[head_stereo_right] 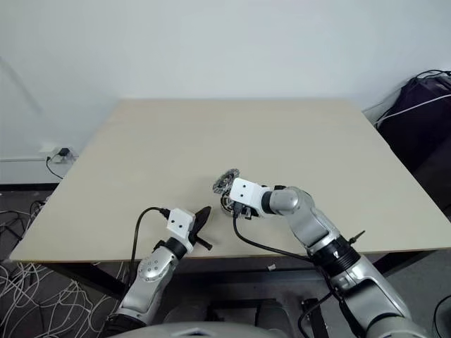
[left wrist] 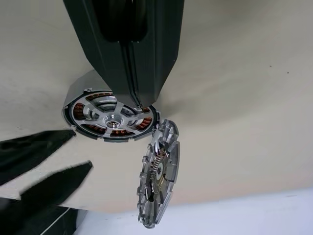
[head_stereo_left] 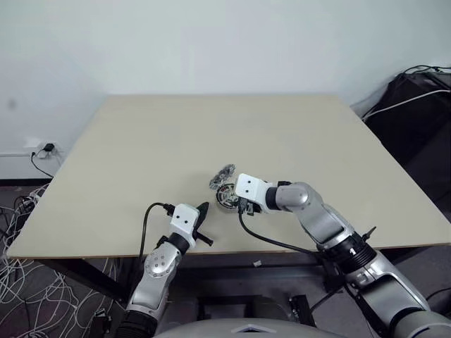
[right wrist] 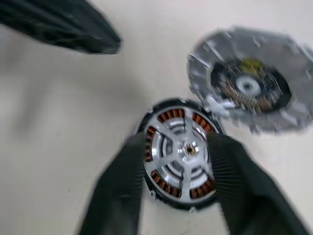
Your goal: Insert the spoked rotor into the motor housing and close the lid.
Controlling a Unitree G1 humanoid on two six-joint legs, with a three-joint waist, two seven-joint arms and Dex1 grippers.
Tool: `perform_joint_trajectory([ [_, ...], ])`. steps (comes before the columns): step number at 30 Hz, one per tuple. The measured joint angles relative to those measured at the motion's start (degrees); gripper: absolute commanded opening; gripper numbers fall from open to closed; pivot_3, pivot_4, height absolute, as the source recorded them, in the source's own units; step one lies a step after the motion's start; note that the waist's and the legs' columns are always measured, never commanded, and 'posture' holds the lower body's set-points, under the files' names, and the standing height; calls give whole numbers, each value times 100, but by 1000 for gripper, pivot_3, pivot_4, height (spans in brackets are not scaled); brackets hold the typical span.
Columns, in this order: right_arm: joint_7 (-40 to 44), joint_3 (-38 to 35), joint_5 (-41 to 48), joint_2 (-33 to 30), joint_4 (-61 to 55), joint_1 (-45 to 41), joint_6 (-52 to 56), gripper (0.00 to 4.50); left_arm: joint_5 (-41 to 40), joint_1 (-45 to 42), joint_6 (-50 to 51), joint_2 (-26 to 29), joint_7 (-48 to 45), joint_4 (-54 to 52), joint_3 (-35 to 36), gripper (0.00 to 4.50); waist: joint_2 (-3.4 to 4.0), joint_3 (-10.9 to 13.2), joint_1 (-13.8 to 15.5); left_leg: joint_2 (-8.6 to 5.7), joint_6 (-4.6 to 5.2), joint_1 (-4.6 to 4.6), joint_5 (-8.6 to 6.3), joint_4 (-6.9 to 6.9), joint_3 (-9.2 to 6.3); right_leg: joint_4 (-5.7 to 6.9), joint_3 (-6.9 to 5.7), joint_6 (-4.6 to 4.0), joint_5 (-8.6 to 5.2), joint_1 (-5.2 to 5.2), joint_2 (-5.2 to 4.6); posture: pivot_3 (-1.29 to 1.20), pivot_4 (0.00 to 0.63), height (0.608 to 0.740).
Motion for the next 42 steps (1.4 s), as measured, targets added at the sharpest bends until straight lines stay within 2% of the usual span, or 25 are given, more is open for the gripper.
perform_joint_trajectory([
  [4,473,350,-312,-94,415,-363,-385,4225,57,18,-100,72,-73,0,-46,0,-2,1,31,-2,1,-2,-1,1,0,-1,0,0,1,-1,-9,0,0,740],
  [12,1160,791,-870,-168,1353,-805,-1244,4225,-134,103,-127,280,-645,-1,-121,0,-1,1,51,0,-13,-2,-9,0,0,0,1,-1,1,-3,-24,0,0,740],
  [18,1270,970,-1293,-147,2112,-1062,-2105,4225,-363,215,-12,256,-837,-1,-111,0,0,1,48,-1,-15,-1,-9,0,0,1,2,-1,1,-3,-22,0,0,740],
  [24,1443,1008,-1544,70,2669,-1331,-2529,4225,-430,236,127,240,-924,-3,-111,0,1,0,32,-1,-16,2,-7,1,0,6,3,-2,1,-1,-15,0,0,740],
  [27,1486,1003,-1629,146,2795,-1400,-2605,3634,-459,237,138,235,-944,-2,-98,0,2,-1,22,-1,-23,4,-10,1,0,6,4,-2,2,-1,-18,0,0,740],
  [38,1605,939,-1785,279,3002,-1523,-2806,133,-611,241,147,226,-1076,207,-45,0,8,-8,-5,-1,-30,9,-12,1,0,9,5,-3,3,4,-21,0,0,740],
  [42,1657,947,-1816,282,3002,-1475,-2824,100,-650,240,158,216,-1169,207,-47,0,9,-8,-22,1,-36,9,-10,1,-1,12,5,-6,6,1,-21,0,0,740],
])
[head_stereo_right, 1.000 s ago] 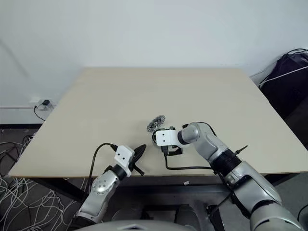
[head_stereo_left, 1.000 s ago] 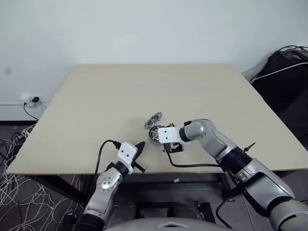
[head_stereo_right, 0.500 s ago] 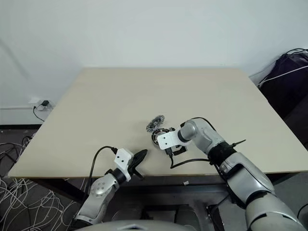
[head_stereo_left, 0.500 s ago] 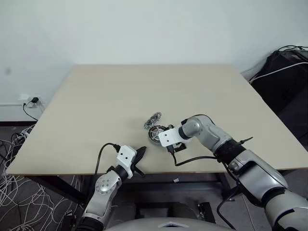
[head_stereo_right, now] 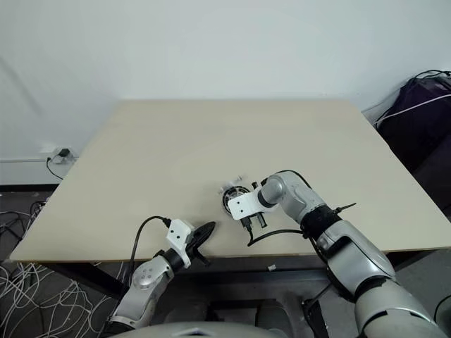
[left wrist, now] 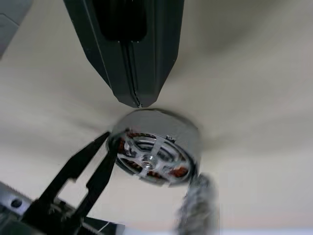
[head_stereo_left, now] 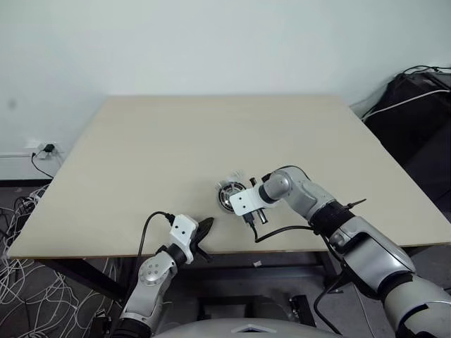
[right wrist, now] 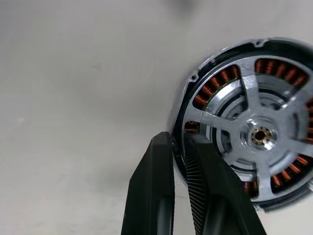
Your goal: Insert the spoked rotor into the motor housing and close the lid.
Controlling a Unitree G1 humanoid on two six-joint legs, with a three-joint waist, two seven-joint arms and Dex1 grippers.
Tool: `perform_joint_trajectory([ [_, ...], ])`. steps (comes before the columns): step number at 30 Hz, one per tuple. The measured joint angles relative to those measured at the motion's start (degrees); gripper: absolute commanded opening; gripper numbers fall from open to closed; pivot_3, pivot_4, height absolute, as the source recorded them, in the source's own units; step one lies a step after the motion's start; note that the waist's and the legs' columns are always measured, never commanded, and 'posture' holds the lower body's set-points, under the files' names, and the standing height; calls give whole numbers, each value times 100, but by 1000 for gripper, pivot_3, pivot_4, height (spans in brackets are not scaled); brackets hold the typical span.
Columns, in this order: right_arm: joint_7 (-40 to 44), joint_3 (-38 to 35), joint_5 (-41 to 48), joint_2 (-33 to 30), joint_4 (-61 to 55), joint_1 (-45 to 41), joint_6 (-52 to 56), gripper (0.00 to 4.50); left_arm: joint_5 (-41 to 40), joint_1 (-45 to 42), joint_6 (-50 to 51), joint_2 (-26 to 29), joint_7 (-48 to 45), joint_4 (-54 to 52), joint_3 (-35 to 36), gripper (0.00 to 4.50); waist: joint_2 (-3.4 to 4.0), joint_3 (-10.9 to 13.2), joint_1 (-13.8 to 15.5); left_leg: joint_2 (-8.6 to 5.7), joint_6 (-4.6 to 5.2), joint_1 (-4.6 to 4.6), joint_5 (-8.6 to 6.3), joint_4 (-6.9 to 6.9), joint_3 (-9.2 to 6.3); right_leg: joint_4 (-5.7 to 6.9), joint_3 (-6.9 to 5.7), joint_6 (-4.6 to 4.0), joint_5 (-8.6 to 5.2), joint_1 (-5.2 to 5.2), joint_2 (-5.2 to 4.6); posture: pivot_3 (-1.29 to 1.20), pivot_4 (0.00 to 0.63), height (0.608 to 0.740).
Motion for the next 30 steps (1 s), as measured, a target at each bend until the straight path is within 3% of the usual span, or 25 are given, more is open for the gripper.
perform_joint_trajectory([
  [10,-188,-633,401,101,-395,530,710,100,-29,-7,20,-16,-26,1,-5,0,0,1,5,1,-2,-4,0,-1,0,0,3,-2,1,-7,-2,0,0,740],
  [15,-418,-1493,972,356,-1627,1056,2663,100,-37,-26,12,-47,-31,85,-7,0,1,1,39,2,-2,-26,-1,-3,-3,-2,4,-4,1,-26,-9,0,0,740],
  [24,-683,-2675,2112,368,-4143,1667,7381,100,-82,-383,-469,-194,-171,1147,116,0,3,-1,183,0,2,-40,-6,-2,-6,-9,-3,-7,1,-33,-21,0,0,740],
  [30,-1376,-3437,2837,1014,-4986,1756,9695,100,-80,-637,-1074,-300,-288,1857,188,0,47,-33,180,1,2,-39,-5,0,-8,-8,-13,-8,5,-29,-24,0,0,740],
])
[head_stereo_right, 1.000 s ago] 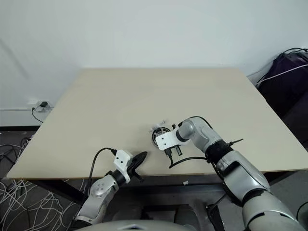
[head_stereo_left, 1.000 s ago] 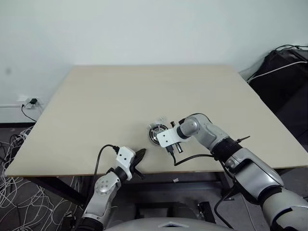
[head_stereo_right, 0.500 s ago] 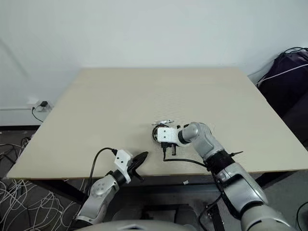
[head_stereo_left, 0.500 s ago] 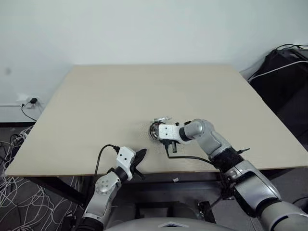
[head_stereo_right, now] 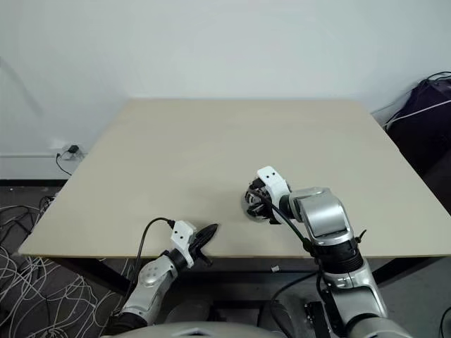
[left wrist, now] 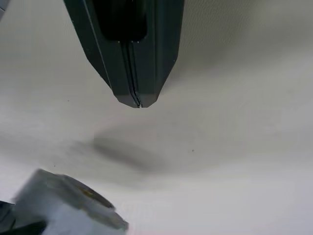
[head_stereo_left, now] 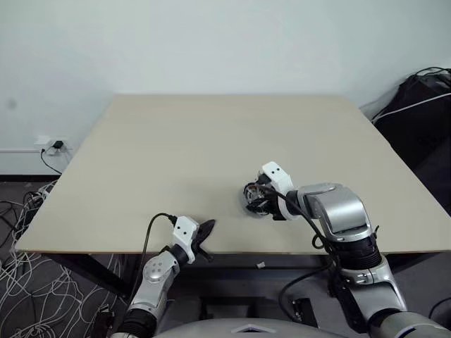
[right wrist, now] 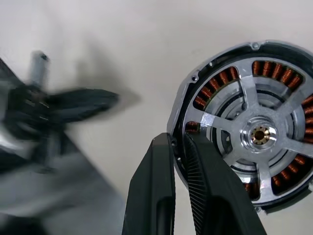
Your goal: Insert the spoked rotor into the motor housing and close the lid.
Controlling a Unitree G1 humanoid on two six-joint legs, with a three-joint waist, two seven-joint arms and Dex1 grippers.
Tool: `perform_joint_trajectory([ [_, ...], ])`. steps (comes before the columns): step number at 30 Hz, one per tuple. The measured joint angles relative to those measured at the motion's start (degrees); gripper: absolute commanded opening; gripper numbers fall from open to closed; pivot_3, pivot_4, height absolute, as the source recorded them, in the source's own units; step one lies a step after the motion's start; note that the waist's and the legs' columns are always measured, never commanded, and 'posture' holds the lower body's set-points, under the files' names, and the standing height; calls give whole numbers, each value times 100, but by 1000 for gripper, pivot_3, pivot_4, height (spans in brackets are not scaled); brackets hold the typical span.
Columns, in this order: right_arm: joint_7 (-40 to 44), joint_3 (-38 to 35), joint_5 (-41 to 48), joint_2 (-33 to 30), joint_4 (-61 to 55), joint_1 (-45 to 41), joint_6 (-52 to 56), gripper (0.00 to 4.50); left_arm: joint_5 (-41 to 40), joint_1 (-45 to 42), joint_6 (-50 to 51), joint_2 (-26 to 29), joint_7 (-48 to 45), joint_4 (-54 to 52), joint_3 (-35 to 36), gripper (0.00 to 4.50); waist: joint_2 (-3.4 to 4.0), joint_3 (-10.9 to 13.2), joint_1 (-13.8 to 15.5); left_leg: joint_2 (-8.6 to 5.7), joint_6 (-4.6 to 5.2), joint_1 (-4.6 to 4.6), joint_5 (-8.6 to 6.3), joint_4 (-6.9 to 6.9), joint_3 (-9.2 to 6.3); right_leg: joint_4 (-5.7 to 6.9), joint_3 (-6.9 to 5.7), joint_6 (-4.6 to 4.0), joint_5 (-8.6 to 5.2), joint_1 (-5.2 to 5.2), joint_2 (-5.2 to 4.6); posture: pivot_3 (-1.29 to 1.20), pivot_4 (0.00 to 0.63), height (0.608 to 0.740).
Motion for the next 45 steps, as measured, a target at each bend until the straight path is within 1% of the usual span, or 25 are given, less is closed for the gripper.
perform_joint_trajectory([
  [4,-463,-273,520,472,-3,231,100,100,2,-76,-251,-62,-46,269,31,0,14,-9,1,-2,1,2,1,6,-1,1,-6,8,5,8,3,0,0,740],
  [9,-1244,-608,1074,746,72,245,99,100,7,-96,-492,-105,-76,454,58,0,15,-11,-10,-4,5,9,3,12,0,0,-7,13,7,18,12,0,0,740],
  [16,-2577,-1125,1252,1266,672,138,98,100,57,-53,-651,-129,-68,522,81,0,24,-17,-23,-6,11,11,6,8,3,-1,-6,11,5,19,32,0,0,740],
  [22,-3131,-1152,1534,1390,853,10,98,100,100,-60,-855,-139,-72,689,126,0,26,-19,-50,-4,13,16,7,8,2,0,-7,13,4,22,32,0,0,740],
  [24,-3203,-1130,1575,1425,882,0,98,806,108,-74,-941,-151,-72,780,129,0,29,-21,-46,-4,13,18,7,8,2,1,-9,13,4,24,32,0,0,740],
  [25,-3254,-1135,1622,1453,889,0,98,961,114,-87,-995,-156,-71,832,132,0,33,-24,-47,-4,19,18,10,8,3,0,-9,13,4,25,32,0,0,740],
  [27,-3303,-1150,1724,1570,887,-27,98,1580,133,-111,-1100,-162,-68,953,134,0,48,-40,-52,-4,28,24,15,8,3,0,-8,15,3,29,33,0,0,740],
  [30,-3380,-1247,1863,1802,874,-108,98,2469,154,-165,-1177,-175,-59,1087,138,0,65,-57,-49,-3,21,31,11,7,2,3,-9,41,-13,36,33,0,0,740],
  [32,-3397,-1282,1991,1889,808,-150,98,2469,161,-187,-1210,-179,-62,1134,137,0,65,-64,-44,-3,13,32,7,7,2,3,-10,42,-13,37,32,0,0,740],
  [35,-3389,-1217,2225,1846,563,-160,97,2469,164,-172,-1213,-173,-73,1121,135,0,65,-67,-47,-4,13,31,7,7,3,0,-9,43,-13,39,24,0,0,740],
  [38,-3213,-763,2478,1399,110,-151,60,2469,168,-118,-1201,-158,-75,1048,134,0,60,-70,-54,-2,13,30,6,3,2,-6,-9,48,-17,38,16,0,0,740],
  [40,-2745,200,2482,323,-360,-83,-502,2469,177,-76,-1166,-155,-72,977,133,0,55,-67,-46,-9,23,26,0,2,3,-10,-13,61,-27,37,16,0,0,740],
  [42,-2021,1405,1931,-1152,-801,68,-2044,2469,186,-25,-1128,-152,-89,887,121,0,50,-64,-46,-15,37,25,-10,2,9,-18,-14,86,-43,40,14,0,0,740],
  [43,-1541,1977,1452,-1910,-869,180,-3165,2469,188,-16,-1104,-151,-104,836,117,0,31,-53,-53,-20,43,26,-15,2,13,-20,-15,99,-52,42,12,0,0,740],
  [44,-1148,2355,1057,-2430,-828,273,-4067,2469,187,-6,-1099,-151,-110,806,118,0,29,-51,-67,-23,47,27,-18,0,14,-23,-13,105,-55,43,11,0,0,740],
  [45,-823,2598,783,-2741,-755,348,-4772,2469,187,3,-1096,-151,-114,791,118,0,27,-49,-83,-24,51,29,-17,-2,15,-24,-12,107,-57,44,11,0,0,740],
])
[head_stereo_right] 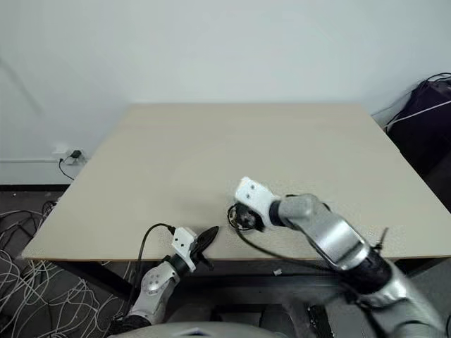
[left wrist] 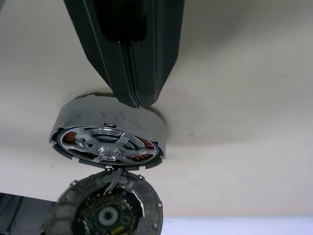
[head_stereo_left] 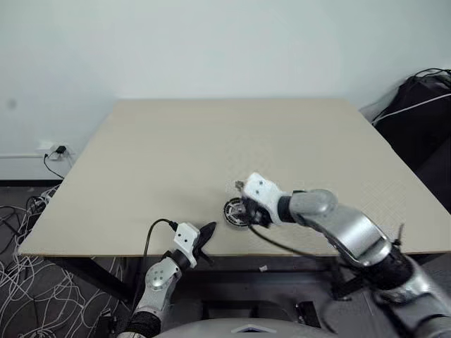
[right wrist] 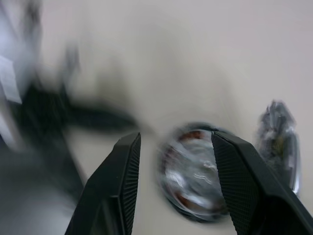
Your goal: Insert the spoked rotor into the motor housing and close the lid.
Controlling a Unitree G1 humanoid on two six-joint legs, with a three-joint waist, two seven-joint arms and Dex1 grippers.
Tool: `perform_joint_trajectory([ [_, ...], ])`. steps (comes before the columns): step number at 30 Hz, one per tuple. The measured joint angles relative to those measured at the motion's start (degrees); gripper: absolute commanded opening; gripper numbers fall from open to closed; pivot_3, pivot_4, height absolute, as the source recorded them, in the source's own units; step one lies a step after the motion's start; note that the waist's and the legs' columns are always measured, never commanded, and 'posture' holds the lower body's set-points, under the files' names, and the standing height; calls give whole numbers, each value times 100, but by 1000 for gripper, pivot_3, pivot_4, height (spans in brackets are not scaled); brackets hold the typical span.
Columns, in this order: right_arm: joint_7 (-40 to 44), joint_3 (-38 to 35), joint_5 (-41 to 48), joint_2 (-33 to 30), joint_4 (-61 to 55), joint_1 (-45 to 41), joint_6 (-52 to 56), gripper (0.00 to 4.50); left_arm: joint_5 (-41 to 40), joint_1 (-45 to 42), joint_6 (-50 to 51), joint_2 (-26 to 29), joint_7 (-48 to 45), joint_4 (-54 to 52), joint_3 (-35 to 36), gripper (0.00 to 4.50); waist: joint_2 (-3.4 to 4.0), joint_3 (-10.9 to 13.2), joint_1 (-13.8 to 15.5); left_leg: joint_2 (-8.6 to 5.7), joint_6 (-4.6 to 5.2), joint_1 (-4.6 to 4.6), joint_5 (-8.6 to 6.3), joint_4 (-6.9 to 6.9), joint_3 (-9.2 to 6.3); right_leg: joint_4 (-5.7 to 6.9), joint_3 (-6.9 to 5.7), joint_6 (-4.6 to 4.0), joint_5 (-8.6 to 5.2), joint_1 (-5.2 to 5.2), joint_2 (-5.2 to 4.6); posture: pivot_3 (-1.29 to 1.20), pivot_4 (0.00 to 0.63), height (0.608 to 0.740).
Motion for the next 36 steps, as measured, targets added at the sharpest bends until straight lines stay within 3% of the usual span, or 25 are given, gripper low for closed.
perform_joint_trajectory([
  [2,516,304,-380,-272,283,105,-1175,2469,0,-23,36,3,1,4,6,0,-3,2,-14,4,18,7,12,2,0,3,0,0,0,6,4,0,0,740],
  [5,900,394,-748,-320,800,96,-2059,2469,1,-123,130,-13,3,62,7,0,-22,15,26,12,-8,14,-1,21,3,13,-15,2,6,16,-4,0,0,740],
  [11,1303,399,-1322,-175,1455,-52,-2828,2469,2,-193,132,-13,-29,134,9,0,-37,20,96,18,-10,14,-3,28,15,9,-97,2,41,12,-96,0,0,740],
  [22,1852,679,-2331,346,2420,-483,-3679,2469,-7,-422,95,-31,-124,415,17,0,-31,17,270,22,-12,13,-2,28,14,11,-140,-10,54,10,-99,0,0,740],
  [36,2333,667,-2795,492,3207,-763,-4074,2469,-33,-577,-255,-85,-124,827,82,0,-27,14,300,28,-17,14,0,27,14,11,-152,-16,70,3,-101,0,0,740],
])
